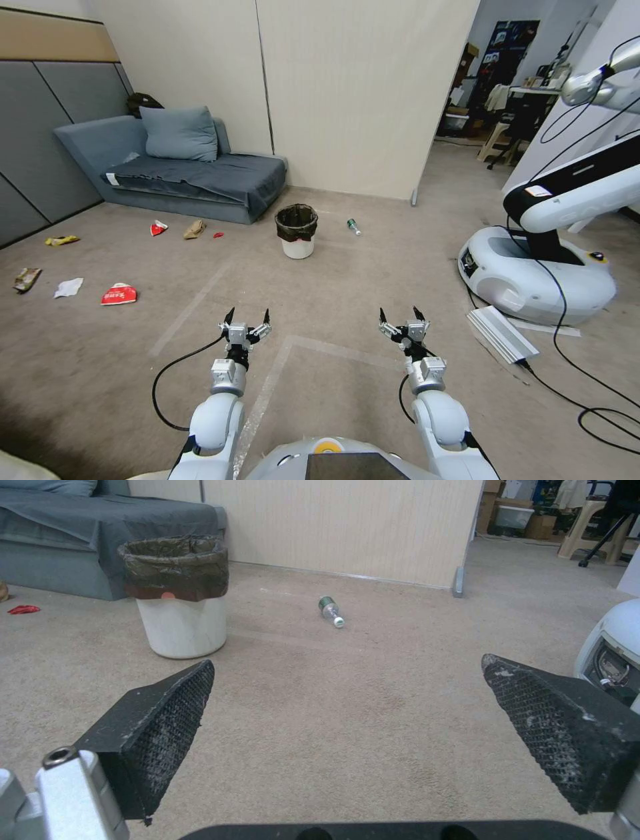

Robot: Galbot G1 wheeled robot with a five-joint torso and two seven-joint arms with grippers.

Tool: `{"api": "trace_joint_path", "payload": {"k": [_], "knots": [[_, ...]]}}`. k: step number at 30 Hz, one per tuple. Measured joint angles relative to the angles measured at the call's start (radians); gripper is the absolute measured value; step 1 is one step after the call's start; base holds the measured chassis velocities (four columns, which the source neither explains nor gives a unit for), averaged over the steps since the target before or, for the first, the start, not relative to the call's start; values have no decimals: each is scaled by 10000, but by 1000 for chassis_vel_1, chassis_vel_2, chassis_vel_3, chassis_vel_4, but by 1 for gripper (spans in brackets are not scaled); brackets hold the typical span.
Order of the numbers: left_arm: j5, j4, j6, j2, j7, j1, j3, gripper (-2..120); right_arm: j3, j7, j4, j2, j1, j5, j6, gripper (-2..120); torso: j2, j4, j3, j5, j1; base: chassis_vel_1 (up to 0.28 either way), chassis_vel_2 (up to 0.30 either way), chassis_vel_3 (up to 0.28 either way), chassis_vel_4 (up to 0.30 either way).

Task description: Pick up the trash bin, then pick up the garbage from the floor and place it into the trash bin.

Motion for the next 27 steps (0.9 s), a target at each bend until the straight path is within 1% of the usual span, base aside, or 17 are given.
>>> {"api": "trace_joint_path", "payload": {"k": [14, 15, 16, 17, 18, 19, 20, 22, 23, 24, 26, 27], "knots": [[15, -54, 14, -4, -27, 26, 18, 100, -1, 0, 38, 4, -36, -7, -4, 100, 0, -1, 0, 0, 0, 0, 0, 0, 0], [101, -285, 180, -26, -165, 126, 98, 100, -5, 6, 230, 47, -148, -49, -17, 100, 0, 1, 0, 0, 1, 0, 0, 0, 0], [182, -465, 347, -55, -304, 203, 171, 100, -15, 7, 302, 72, -190, -67, -20, 100, 0, -5, 0, -3, -1, 0, 0, 0, 0], [182, -465, 347, -55, -304, 203, 171, 100, -15, 7, 302, 72, -190, -67, -20, 100, 0, -5, 0, -3, -1, 0, 0, 0, 0], [391, -1007, 767, -139, -643, 471, 388, 100, -4, 14, 379, 76, -255, -75, -32, 100, -1, 5, 0, -1, 0, 0, 0, 0, 0], [465, -1192, 905, -167, -759, 553, 455, 100, -12, 18, 448, 94, -295, -84, -37, 100, -1, 4, 0, 4, 0, 0, 0, 0, 0], [639, -1782, 1250, -231, -1044, 821, 634, 100, -40, 58, 933, 208, -587, -153, -59, 100, 1, 1, -2, -5, 0, 0, 0, 0, 0], [667, -1855, 1305, -223, -1097, 840, 636, 100, -29, 62, 959, 208, -611, -156, -72, 100, -1, -2, -2, 1, 0, 0, 0, 0, 0], [714, -1980, 1397, -238, -1177, 908, 689, 100, -32, 74, 1035, 224, -673, -167, -74, 100, 0, 2, 0, 0, 1, 0, 0, 0, 0], [881, -2389, 1717, -285, -1443, 1104, 885, 100, -70, 137, 1475, 341, -930, -246, -88, 100, 0, 1, -1, -2, 0, 0, 0, 0, 0], [908, -2520, 1769, -298, -1486, 1164, 921, 100, -78, 143, 1591, 357, -1023, -253, -82, 100, 1, -3, -3, -4, -1, 0, 0, 0, 0], [932, -2571, 1816, -297, -1526, 1186, 931, 100, -66, 149, 1615, 360, -1040, -255, -96, 100, 0, -1, -2, 1, 0, 0, 0, 0, 0]]}}
